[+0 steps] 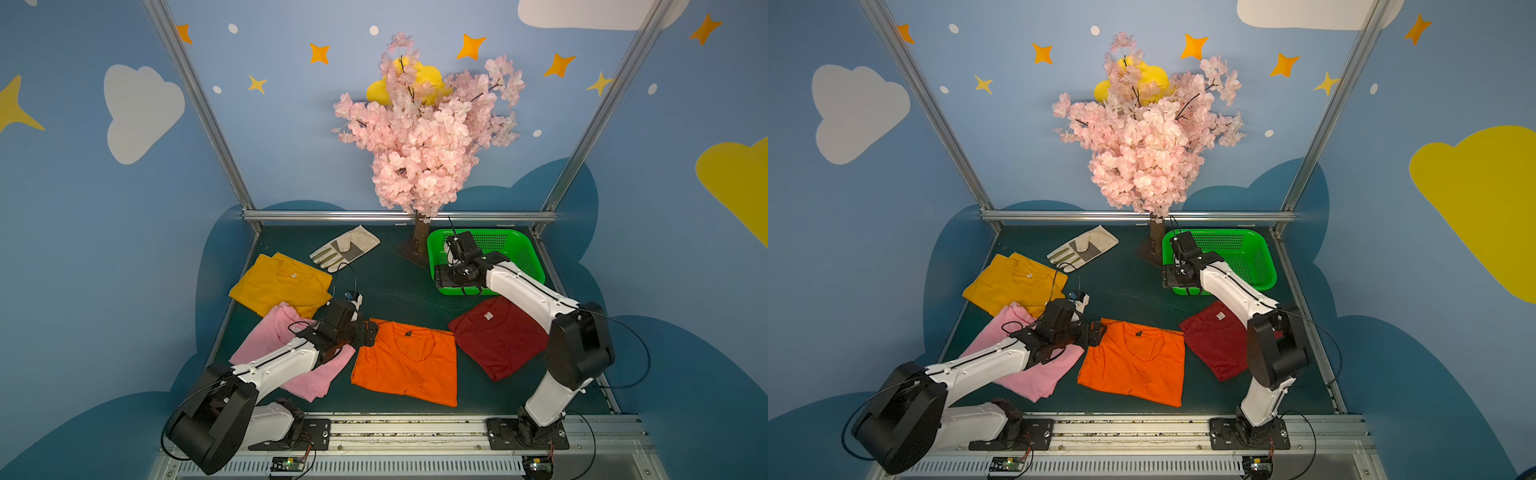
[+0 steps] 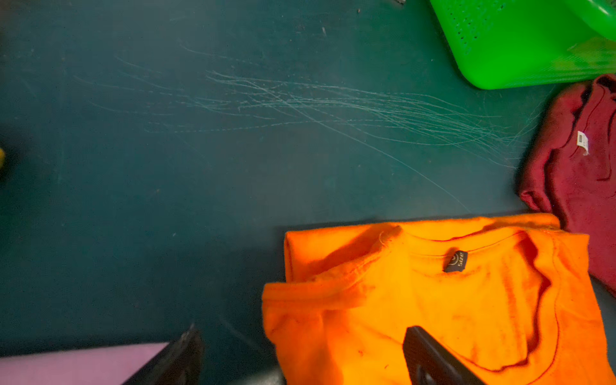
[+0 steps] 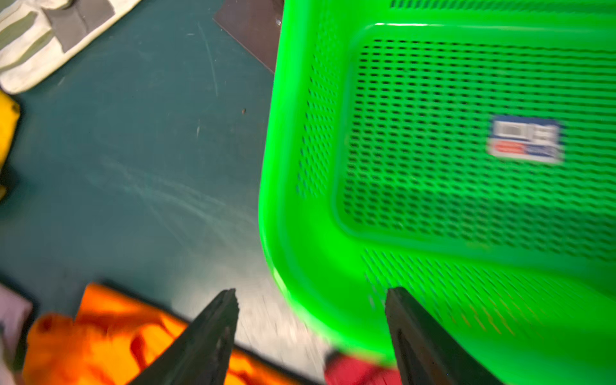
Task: Put the folded t-shirts into the basket
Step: Pick up the T-shirt from the center of the board.
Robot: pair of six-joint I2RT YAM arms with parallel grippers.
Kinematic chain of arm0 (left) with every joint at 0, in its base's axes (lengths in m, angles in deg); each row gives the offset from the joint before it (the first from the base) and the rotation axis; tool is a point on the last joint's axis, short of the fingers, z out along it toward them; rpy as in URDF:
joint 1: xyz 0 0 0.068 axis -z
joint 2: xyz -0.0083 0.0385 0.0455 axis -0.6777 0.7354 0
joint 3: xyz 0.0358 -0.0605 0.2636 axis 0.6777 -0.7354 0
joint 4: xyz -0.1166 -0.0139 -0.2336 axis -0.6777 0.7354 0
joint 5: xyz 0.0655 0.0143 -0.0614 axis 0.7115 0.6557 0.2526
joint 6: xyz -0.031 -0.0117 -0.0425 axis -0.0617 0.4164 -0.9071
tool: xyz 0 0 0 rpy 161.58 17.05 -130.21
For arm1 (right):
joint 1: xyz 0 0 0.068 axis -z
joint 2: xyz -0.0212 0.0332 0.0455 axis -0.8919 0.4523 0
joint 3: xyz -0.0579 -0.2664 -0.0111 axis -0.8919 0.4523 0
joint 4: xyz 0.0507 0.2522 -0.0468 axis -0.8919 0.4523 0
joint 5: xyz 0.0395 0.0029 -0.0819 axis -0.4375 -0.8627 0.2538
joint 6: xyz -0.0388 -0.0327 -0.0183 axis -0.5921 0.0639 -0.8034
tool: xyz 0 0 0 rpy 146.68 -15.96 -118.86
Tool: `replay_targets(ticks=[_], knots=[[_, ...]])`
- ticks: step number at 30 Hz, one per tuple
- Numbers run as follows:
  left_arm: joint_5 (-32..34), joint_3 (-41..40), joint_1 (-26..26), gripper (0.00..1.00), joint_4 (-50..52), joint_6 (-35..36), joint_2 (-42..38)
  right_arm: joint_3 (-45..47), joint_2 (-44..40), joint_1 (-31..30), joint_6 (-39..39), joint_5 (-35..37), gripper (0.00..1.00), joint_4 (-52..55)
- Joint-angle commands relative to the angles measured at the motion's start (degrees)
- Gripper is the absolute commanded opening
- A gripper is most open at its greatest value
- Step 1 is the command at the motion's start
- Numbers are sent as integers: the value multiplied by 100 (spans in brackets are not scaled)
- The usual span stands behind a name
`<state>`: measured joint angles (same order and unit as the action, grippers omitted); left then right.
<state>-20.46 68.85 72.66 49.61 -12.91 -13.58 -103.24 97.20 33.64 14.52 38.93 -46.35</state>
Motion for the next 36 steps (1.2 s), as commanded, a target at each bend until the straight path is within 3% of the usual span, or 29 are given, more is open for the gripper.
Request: replay_targets(ticks=[1, 5, 14, 21, 31, 36], knots=[[-606, 366, -17, 96, 275, 372, 235, 724, -839, -320, -131, -17, 75, 523], [-719, 745, -13, 94, 797, 626, 587, 1910, -1766, -658, 410, -360, 73, 391], [-1190, 849, -20, 95, 859, 672, 807, 3674, -2784, -1139, 1592, -553, 67, -237], [-1226, 944, -58, 95, 987, 794, 1006, 4380, -2677, -1148, 1874, -551, 62, -1000], [-1592, 1054, -248, 95, 1038, 826, 1334, 4431, -1850, -1148, 2092, -581, 56, -2133], [-1772, 1126, -269, 88, 1027, 869, 1620, 4282, -1344, -1148, 2100, -573, 51, -2485]])
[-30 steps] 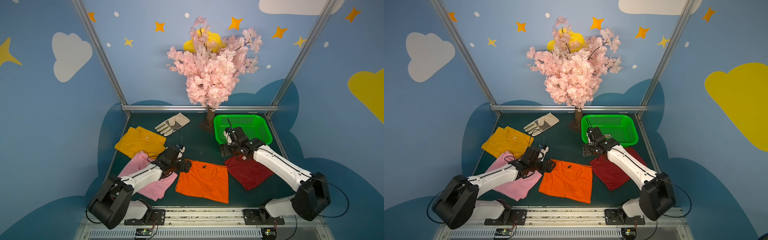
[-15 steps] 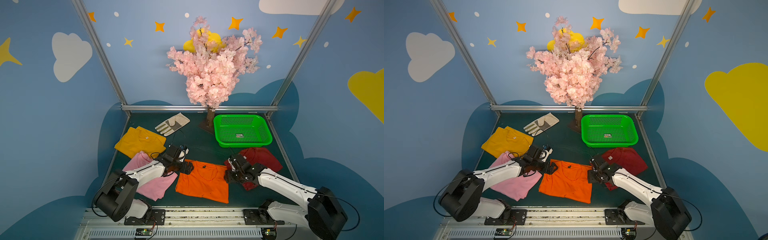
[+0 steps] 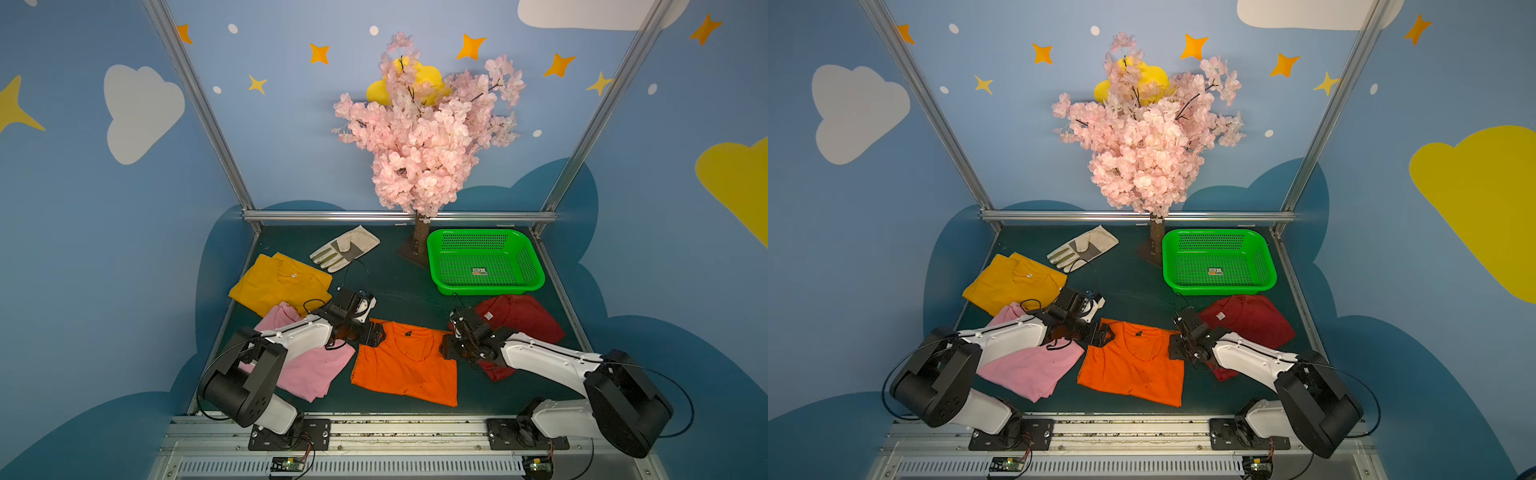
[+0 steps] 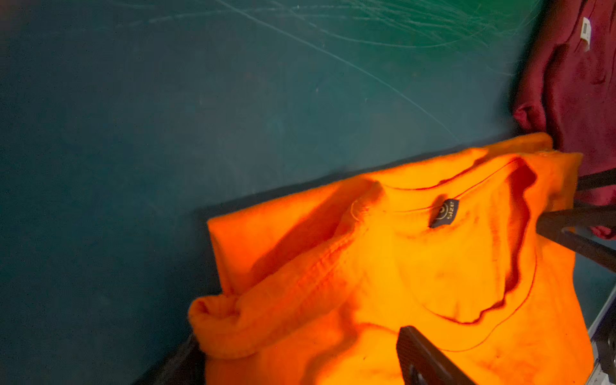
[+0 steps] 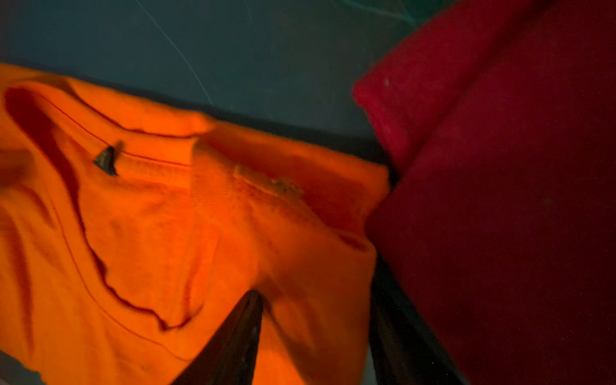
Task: Put the folded t-shirts into the basket
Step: Pick up the T-shirt from the center of the board.
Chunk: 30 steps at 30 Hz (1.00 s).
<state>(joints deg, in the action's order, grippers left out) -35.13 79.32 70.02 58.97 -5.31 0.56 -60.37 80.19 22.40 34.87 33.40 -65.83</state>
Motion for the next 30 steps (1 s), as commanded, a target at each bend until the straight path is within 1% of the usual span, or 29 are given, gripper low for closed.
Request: replay_targets(ticks=[1, 2, 7, 9, 13, 16, 18, 20, 21, 22, 26, 30], knots=[[-365, 69, -7, 87, 62, 109, 256, -36, 425, -25, 65, -22, 50, -568], [-402, 53, -3, 85, 21, 96, 297, -70, 490, -22, 65, -17, 47, -624], [-513, 30, -4, 72, -67, 67, 450, -159, 685, -27, 27, 25, 34, -791], [-478, 20, -2, 63, -118, 39, 477, -182, 729, -18, -33, 42, 29, -860], [-229, -33, -25, 42, -263, -92, 462, -191, 779, 7, -193, 46, 19, -1075], [-91, -229, -20, 21, -591, -321, 258, -195, 641, 112, -395, 32, 11, -1170], [-18, -376, -24, 14, -787, -471, 51, -195, 516, 190, -524, -18, 7, -1202], [0, -523, -20, 4, -951, -598, -174, -191, 399, 284, -606, -56, 3, -1217], [0, -587, -25, 3, -1022, -645, -307, -185, 351, 327, -648, -80, 1, -1240], [150, -647, -26, 3, -1066, -680, -413, -171, 294, 368, -678, -86, 0, -1235], [345, -803, -22, 2, -1181, -774, -906, -181, 29, 541, -849, -164, 0, -1222], [355, -804, -7, 2, -1197, -802, -1140, -217, -133, 678, -921, -214, 0, -1158]])
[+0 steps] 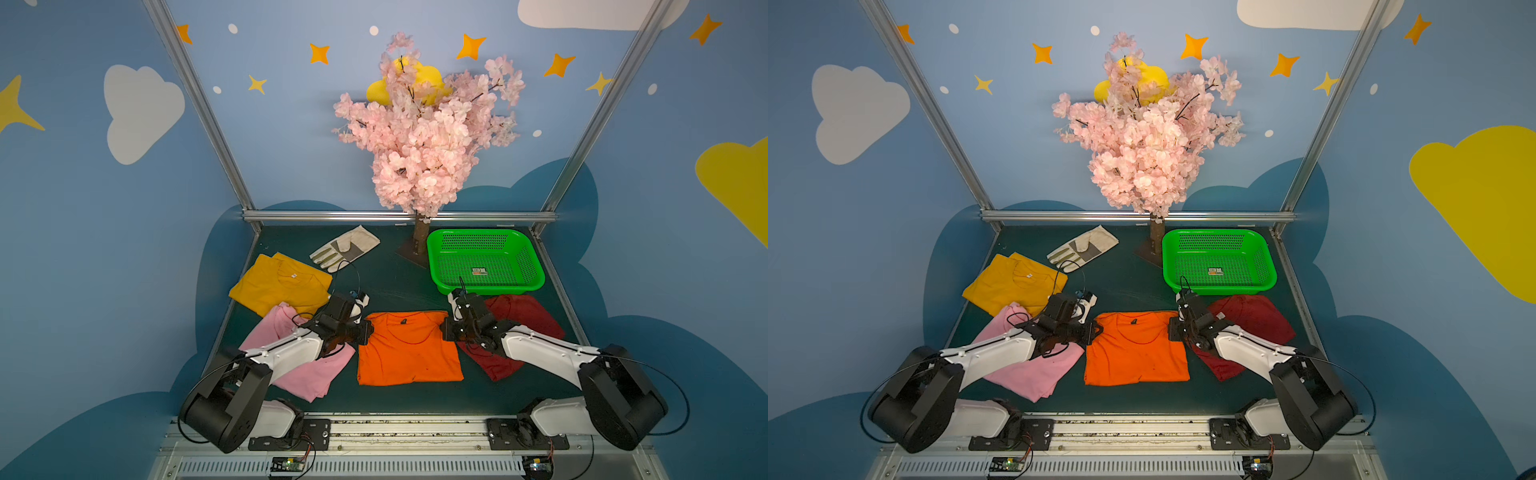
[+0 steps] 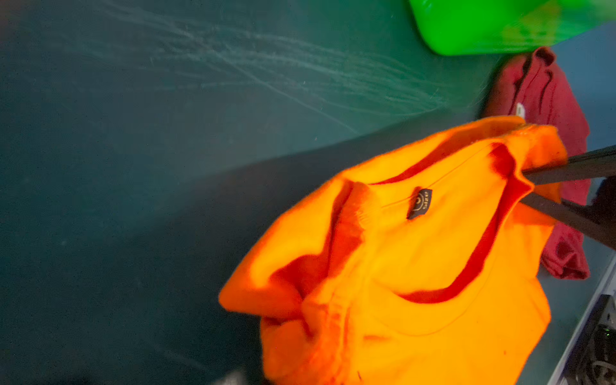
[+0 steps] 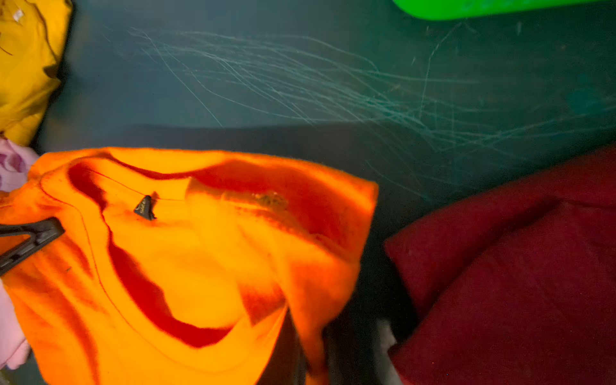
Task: Put the folded t-shirts into the basket
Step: Pick up the T-shirt from the center of the board, then place the T-shirt in the bin.
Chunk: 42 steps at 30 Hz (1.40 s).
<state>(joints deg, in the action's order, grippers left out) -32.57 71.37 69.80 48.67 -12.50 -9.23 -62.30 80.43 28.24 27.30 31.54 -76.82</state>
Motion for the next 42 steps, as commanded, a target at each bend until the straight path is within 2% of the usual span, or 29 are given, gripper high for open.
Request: replay_targets(ticks=[1, 8, 16, 21, 25, 28, 32, 37, 42], knots=[[77, -13, 32, 3, -196, -105, -190, -22, -183, 113, -193, -43, 0, -47], [42, -36, 185, 2, -314, -235, -462, -122, -368, 195, -442, -209, 0, 37], [402, 3, 453, 3, 358, -247, -1848, -625, -1223, 268, -683, -453, 0, 833], [630, 204, 665, 3, 638, -496, -2650, -1078, -1648, 318, -648, -324, 0, 1342], [749, 597, 830, 2, 636, -663, -2759, -1329, -1941, 368, -809, 55, 0, 1446], [1035, 1041, 1044, 2, 561, -658, -2489, -1523, -2084, 504, -1094, 407, 0, 1490], [1625, 1828, 1529, 3, 269, -484, -1620, -2110, -1895, 1005, -1330, 508, 0, 1853], [2372, 3079, 2157, 3, -214, 109, -52, -2758, -1383, 1879, -1625, 796, 0, 1922], [2602, 4502, 2395, 3, -663, 800, 1604, -3362, -771, 2604, -1873, 986, 0, 1712]])
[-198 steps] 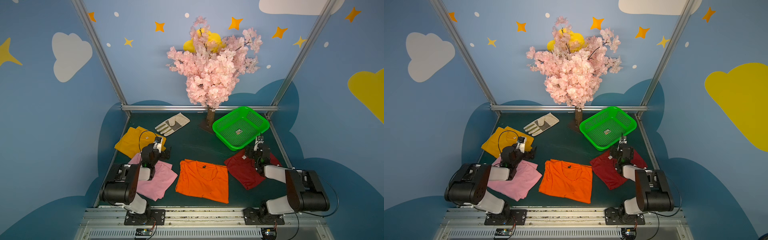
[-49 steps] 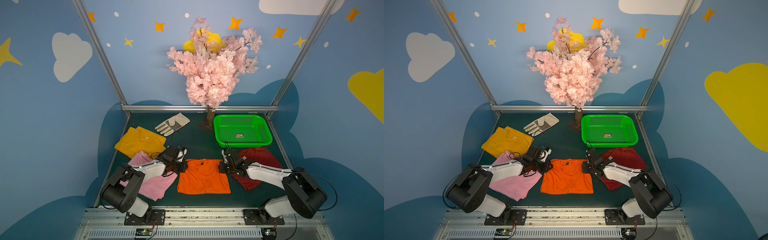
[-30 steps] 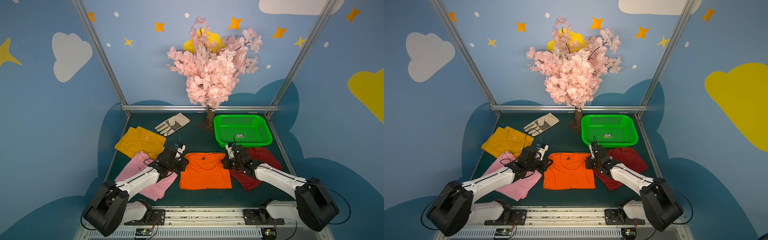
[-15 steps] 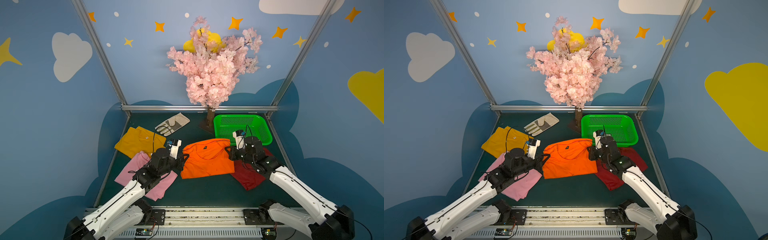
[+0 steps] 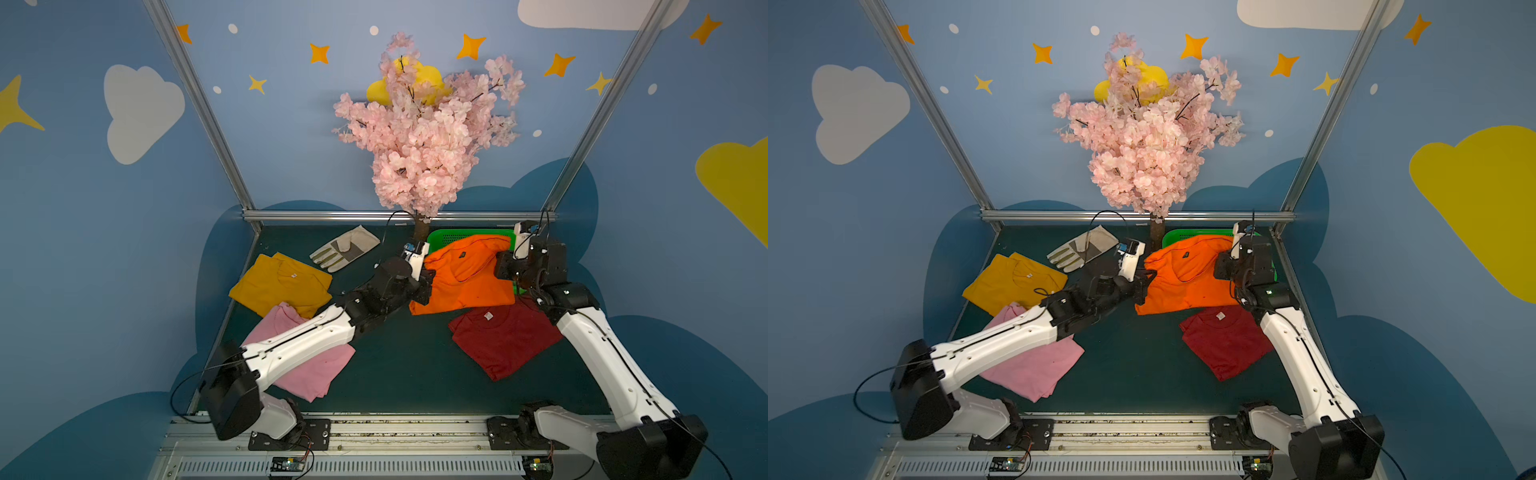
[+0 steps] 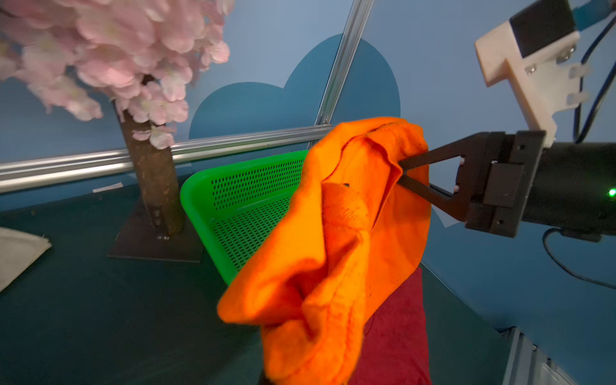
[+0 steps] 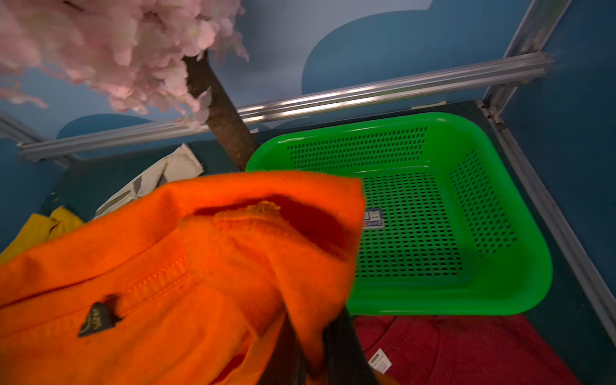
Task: Put the folded t-shirts into the basket
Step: Place the T-shirt in the bin.
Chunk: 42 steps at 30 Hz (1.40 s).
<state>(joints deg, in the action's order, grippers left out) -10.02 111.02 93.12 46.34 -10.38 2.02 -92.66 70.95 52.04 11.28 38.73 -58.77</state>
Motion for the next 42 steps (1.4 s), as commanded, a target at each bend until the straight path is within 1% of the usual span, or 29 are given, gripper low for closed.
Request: replay_targets(ticks=[1, 7, 9, 13, 17, 22, 25, 30, 33, 38, 42], knots=[[323, 836, 70, 2, -496, 711, 822, -432, 323, 347, -321, 305, 0, -163], [203, 2528, 61, 3, -633, 1405, 2483, -817, 1074, 891, -752, 453, 0, -557], [106, 3112, 30, 2, -500, 1525, 2913, -939, 1338, 1056, -787, 324, 0, -670], [-214, 4224, -73, 3, -63, 1471, 3642, -1264, 1888, 1406, -784, -64, 0, -692], [-475, 5239, -179, 3, 606, 1303, 4331, -1585, 2422, 1581, -784, -425, 0, -630], [-553, 6032, -311, 3, 1183, 1159, 4877, -1994, 2985, 1588, -899, -790, 0, -416], [-671, 6114, -380, 3, 1392, 1012, 4980, -2269, 3281, 1585, -1003, -929, 0, -113], [-718, 6138, -458, 3, 1645, 909, 5037, -2597, 3647, 1574, -1091, -717, 0, 286], [-819, 6128, -493, 3, 1892, 760, 5031, -2802, 3773, 1580, -1276, -642, 0, 623], [-1001, 5863, -493, 3, 2055, 526, 4907, -2940, 3900, 1583, -1432, -318, 0, 867], [-888, 5755, -522, 4, 2063, 427, 4999, -3020, 4130, 1542, -1579, -10, 0, 936]])
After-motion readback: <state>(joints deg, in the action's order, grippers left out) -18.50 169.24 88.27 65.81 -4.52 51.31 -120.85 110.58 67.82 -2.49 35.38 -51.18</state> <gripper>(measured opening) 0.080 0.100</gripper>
